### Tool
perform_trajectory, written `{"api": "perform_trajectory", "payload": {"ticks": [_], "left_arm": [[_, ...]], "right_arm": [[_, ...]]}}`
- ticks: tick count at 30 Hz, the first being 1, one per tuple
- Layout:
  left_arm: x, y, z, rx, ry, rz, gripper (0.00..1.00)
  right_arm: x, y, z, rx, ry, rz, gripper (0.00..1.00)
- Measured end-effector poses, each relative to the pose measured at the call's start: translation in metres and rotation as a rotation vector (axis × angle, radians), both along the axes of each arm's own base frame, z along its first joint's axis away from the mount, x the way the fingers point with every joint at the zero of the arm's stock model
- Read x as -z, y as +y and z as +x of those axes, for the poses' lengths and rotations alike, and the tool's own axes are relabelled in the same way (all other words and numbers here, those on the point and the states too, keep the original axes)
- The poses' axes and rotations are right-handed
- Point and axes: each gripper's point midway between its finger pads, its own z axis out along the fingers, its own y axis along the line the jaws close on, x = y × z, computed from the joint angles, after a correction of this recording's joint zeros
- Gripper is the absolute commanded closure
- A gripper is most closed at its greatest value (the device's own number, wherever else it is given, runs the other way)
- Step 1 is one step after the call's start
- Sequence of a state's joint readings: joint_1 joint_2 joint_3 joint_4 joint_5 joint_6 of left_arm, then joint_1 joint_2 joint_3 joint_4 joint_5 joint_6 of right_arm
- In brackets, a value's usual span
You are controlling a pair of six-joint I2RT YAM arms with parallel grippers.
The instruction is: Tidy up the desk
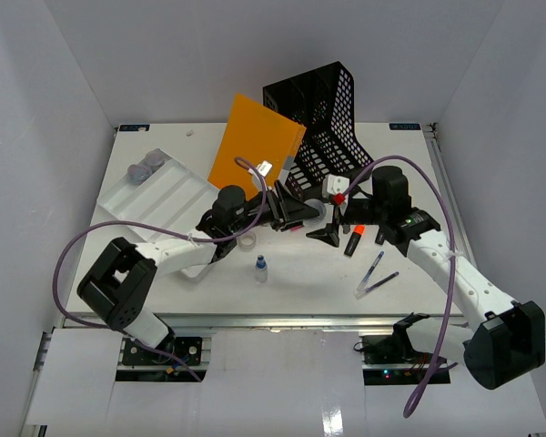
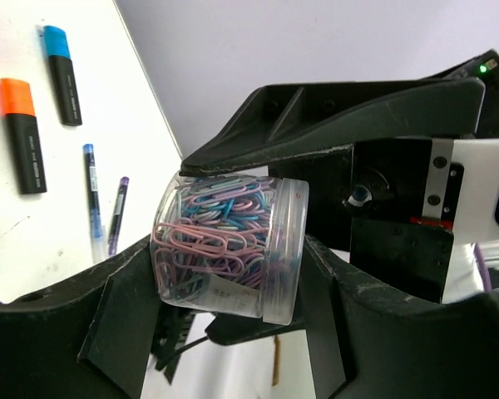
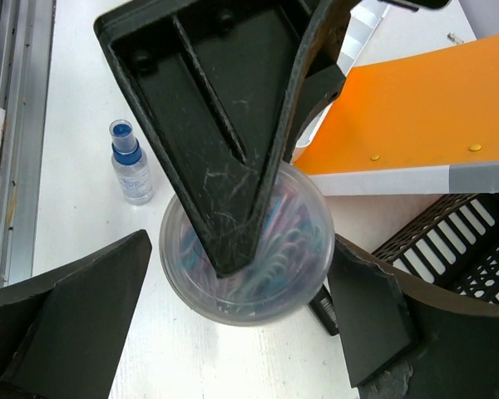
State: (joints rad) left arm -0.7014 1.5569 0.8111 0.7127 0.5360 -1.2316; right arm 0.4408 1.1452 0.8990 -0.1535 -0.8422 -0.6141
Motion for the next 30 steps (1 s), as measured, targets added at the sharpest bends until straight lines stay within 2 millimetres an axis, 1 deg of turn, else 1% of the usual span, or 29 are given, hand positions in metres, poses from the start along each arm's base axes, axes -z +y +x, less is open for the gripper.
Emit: {"api": "perform_trajectory", "payload": {"ticks": [6, 9, 15, 19, 23, 25, 26, 28, 30], "left_arm": [[-0.007, 0.013, 0.001, -0.024, -0.066, 0.048, 1.00], [-0.006, 0.024, 0.008, -0.054, -0.083, 0.079, 1.00], [-0.007, 0.061, 0.032, -0.169, -0.115, 0.147, 1.00], [-0.010, 0.085, 0.042, -0.228, -0.134, 0.180, 1.00], [-0.008, 0.112, 0.051, -0.288, -0.131, 0.231, 1.00], [-0.006, 0.135, 0.058, -0.356, -0.116, 0.272, 1.00], [-0.006, 0.151, 0.063, -0.407, -0.108, 0.296, 1.00], [-0.007, 0.189, 0.073, -0.534, -0.088, 0.347, 1.00], [-0.011, 0.234, 0.082, -0.688, -0.075, 0.391, 1.00]], "right_arm": [[-0.003, -0.002, -0.004, 0.006, -0.006, 0.008, 0.10], [-0.003, -0.005, -0.002, 0.021, 0.000, 0.009, 0.10], [-0.003, -0.021, 0.001, 0.076, 0.005, 0.016, 0.10], [-0.002, -0.028, 0.000, 0.101, 0.009, 0.021, 0.10], [0.003, -0.033, -0.004, 0.120, 0.036, 0.024, 0.10], [0.003, -0.036, -0.006, 0.134, 0.051, 0.032, 0.10], [0.003, -0.038, -0.007, 0.147, 0.063, 0.039, 0.10], [0.001, -0.045, -0.006, 0.195, 0.083, 0.063, 0.10], [0.002, -0.057, -0.004, 0.244, 0.098, 0.092, 0.10]]}}
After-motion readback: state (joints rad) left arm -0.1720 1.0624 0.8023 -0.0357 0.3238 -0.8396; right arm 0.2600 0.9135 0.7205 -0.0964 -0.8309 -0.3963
